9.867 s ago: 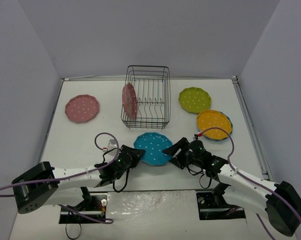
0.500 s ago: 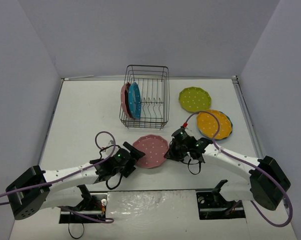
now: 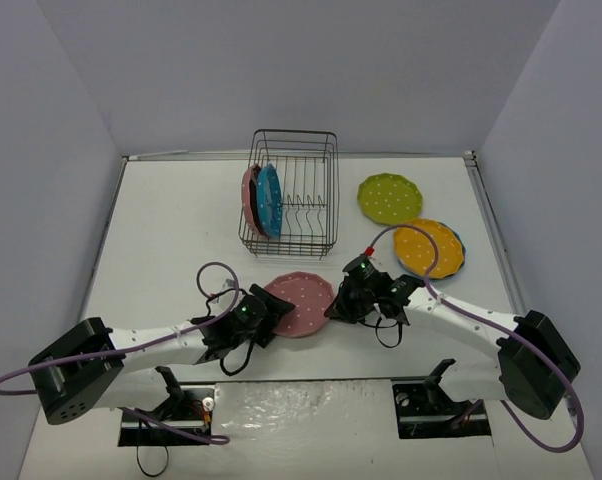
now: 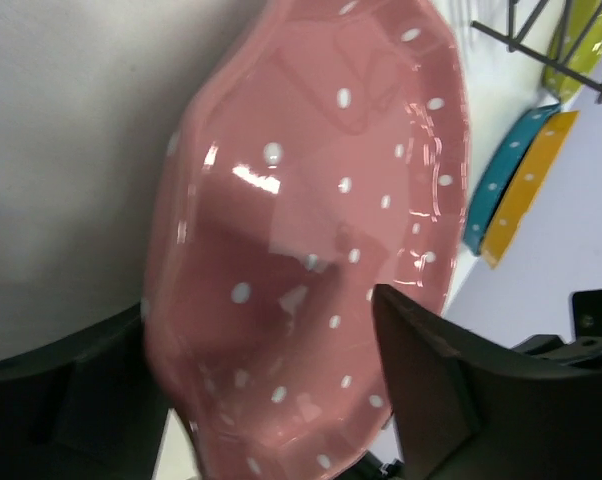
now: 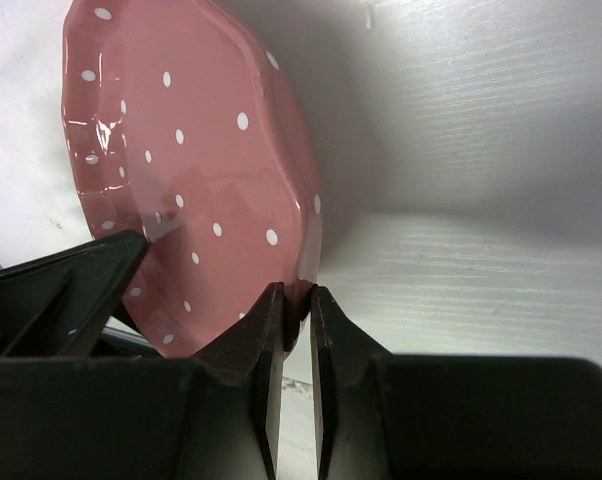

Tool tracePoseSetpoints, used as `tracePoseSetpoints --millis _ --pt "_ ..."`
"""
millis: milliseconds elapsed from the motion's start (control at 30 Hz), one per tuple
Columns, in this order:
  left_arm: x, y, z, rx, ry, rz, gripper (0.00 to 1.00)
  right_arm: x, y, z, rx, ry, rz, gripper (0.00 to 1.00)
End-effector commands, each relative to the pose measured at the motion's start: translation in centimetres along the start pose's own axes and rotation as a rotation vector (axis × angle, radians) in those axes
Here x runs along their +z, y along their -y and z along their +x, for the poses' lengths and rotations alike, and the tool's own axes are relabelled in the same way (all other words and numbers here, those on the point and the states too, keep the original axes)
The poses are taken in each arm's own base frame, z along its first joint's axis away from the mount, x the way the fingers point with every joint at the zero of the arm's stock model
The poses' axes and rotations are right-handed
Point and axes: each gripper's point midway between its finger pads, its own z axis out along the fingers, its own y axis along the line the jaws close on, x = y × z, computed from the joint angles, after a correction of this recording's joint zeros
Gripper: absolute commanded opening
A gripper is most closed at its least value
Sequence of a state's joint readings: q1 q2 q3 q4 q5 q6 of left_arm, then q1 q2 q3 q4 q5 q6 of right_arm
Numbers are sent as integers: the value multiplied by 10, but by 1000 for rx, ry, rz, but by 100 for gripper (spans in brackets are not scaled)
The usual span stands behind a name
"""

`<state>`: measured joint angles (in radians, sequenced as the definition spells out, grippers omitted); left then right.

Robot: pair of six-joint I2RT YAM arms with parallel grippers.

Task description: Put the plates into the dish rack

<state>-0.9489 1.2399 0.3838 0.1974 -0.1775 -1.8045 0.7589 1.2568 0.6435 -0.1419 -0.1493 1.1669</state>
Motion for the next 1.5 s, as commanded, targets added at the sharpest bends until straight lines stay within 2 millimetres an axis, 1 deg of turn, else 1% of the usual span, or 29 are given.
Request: tracePoseSetpoints --millis 0,67,100,133,200,300,367,400,433,500,567,633,667,700,767,800,867,900,933,1000,1100,1133,1167,1200,1267,1300,1333,1400,1467 --pt "-3 34 1 -57 7 114 55 -13 -56 -11 32 18 -216 0" --pt "-4 35 -1 -62 16 123 44 -13 -55 -9 32 10 -219 0" --pt "-5 35 -2 -63 20 129 37 -13 -55 -9 30 6 -220 0" --pt "-7 38 -3 -65 24 140 26 -12 -54 -8 23 3 -220 0" --pt "-10 42 -6 -68 44 159 14 -12 -52 -5 11 -12 -219 2" --pt "-20 51 -9 -59 61 197 2 -12 -47 -1 -8 -32 -219 27" --pt "-25 53 -12 -55 72 211 0 -12 -43 2 -26 -45 -219 45" --pt "-28 55 -13 -55 77 222 0 -12 -41 2 -29 -49 -218 52" --pt "-29 54 -14 -52 82 217 0 -12 -40 2 -34 -50 -214 55" --pt "-39 58 -17 -45 87 232 0 -17 -35 -1 -47 -39 -211 80" --pt "-47 64 -19 -35 89 248 0 -23 -27 -4 -61 -27 -185 91" --pt "-59 74 -20 -8 91 269 0 -33 -25 -11 -107 7 -175 97" --pt "-64 75 -21 16 95 259 0 -39 -24 -18 -125 30 -156 99" --pt "-68 78 -22 37 101 258 0 -44 -23 -24 -138 52 -146 100" --pt "-87 100 -25 138 120 273 0 -61 -26 -41 -193 119 -132 100" --pt "-91 99 -28 194 134 256 0 -70 -28 -49 -223 154 -124 100" --pt "-109 117 -34 290 168 244 0 -87 -28 -64 -294 210 -99 100" --pt "-116 125 -37 337 187 239 0 -99 -35 -76 -312 255 -106 100" --pt "-125 137 -41 400 207 236 0 -109 -36 -83 -338 284 -102 100" --pt "-136 151 -48 507 250 228 0 -127 -44 -97 -359 348 -107 100" --pt "-162 198 -64 687 346 212 0 -158 -56 -121 -415 464 -96 100" --pt "-155 193 -68 747 362 168 0 -163 -59 -125 -413 487 -95 100" --pt "-167 215 -72 774 390 194 0 -168 -61 -129 -418 508 -97 100" --pt "-171 227 -76 810 410 193 0 -173 -63 -132 -435 526 -94 100" --pt "-168 253 -92 920 468 152 0 -182 -66 -140 -448 569 -86 100" --pt "-161 257 -99 952 476 129 0 -184 -66 -141 -455 577 -82 100" --pt "-166 280 -110 965 511 145 0 -185 -66 -143 -462 585 -75 100" --pt "-152 292 -131 1004 541 101 0 -186 -65 -145 -477 592 -68 100" --pt "-144 308 -149 1038 577 69 0 -188 -64 -147 -485 603 -59 100"
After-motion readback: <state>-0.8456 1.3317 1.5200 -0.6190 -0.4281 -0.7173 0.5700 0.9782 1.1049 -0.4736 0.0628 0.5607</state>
